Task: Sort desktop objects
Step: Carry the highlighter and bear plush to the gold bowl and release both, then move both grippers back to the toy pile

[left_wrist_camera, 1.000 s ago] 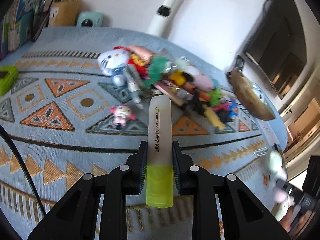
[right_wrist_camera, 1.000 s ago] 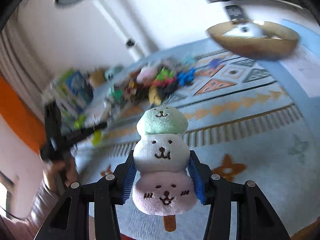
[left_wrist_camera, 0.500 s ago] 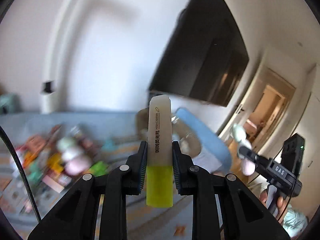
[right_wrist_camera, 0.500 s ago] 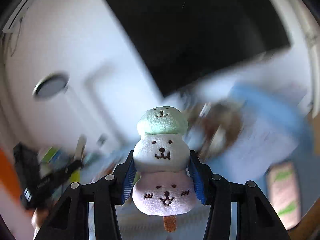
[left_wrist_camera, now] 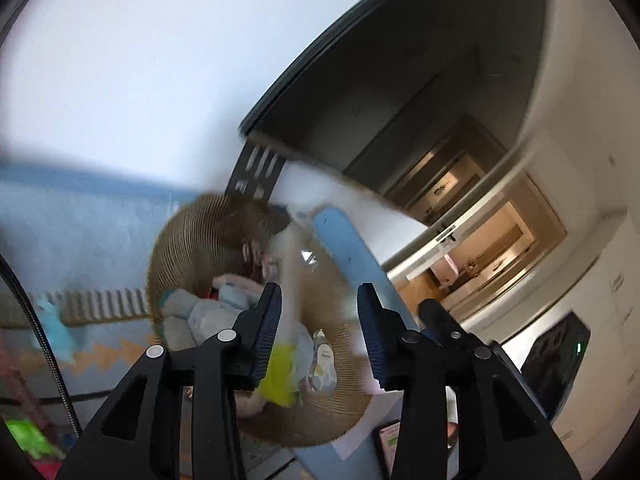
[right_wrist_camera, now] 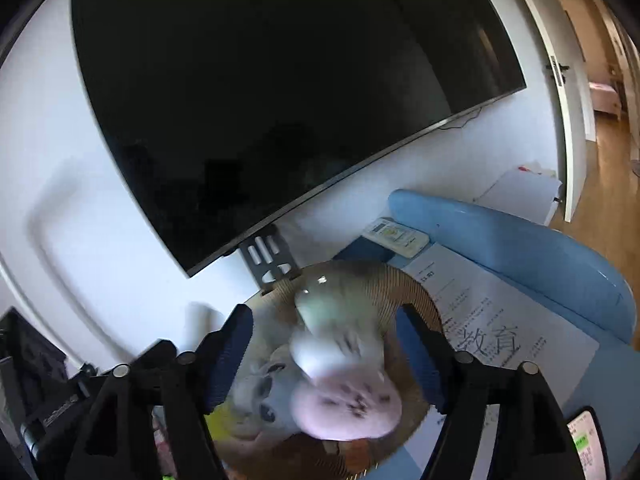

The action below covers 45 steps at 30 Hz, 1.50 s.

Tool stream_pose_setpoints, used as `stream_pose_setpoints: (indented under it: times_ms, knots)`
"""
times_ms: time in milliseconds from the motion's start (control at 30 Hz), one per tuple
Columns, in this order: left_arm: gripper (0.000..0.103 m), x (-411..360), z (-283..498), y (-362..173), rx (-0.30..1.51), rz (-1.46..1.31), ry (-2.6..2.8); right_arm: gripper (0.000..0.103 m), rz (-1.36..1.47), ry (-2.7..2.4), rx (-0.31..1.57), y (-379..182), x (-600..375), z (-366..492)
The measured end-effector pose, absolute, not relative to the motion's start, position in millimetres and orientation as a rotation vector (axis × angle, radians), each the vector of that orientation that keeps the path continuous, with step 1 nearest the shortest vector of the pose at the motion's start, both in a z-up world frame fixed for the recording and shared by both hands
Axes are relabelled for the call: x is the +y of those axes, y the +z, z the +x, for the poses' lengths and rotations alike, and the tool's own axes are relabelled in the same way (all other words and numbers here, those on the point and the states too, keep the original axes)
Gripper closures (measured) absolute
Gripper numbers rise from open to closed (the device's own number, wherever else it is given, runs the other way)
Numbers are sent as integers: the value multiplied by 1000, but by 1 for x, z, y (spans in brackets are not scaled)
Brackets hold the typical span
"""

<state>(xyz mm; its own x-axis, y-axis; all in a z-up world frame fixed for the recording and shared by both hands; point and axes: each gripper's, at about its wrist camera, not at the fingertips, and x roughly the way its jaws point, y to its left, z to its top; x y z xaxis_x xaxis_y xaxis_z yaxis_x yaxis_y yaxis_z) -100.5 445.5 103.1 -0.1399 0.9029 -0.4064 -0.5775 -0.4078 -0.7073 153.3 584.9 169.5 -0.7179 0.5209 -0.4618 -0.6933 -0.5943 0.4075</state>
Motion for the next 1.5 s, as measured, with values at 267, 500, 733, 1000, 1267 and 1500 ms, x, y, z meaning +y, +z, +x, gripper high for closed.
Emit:
stream_pose_setpoints:
  times_ms: [267, 500, 733, 1000, 1267, 1500]
  knots:
    - [66, 415, -84, 104, -440, -991, 1808, 29, -412, 2379, 816, 168, 560, 167]
    - [66, 335, -46, 120, -425, -961, 1873, 27, -513, 2567, 818, 171, 475, 180]
    - [64, 166, -6, 102, -533, -934, 2177, 1, -568, 2659, 576, 119, 371, 166]
    - [63, 44, -28, 33, -704, -1125, 2363, 1, -771, 2585, 744, 55, 379, 142]
    - [63, 66, -25, 3, -607, -1081, 2385, 1, -802, 2574, 765, 52, 378, 141]
    - [63, 113, -28, 9, -107, -1179, 2437, 1, -852, 2613, 585, 56, 356, 131]
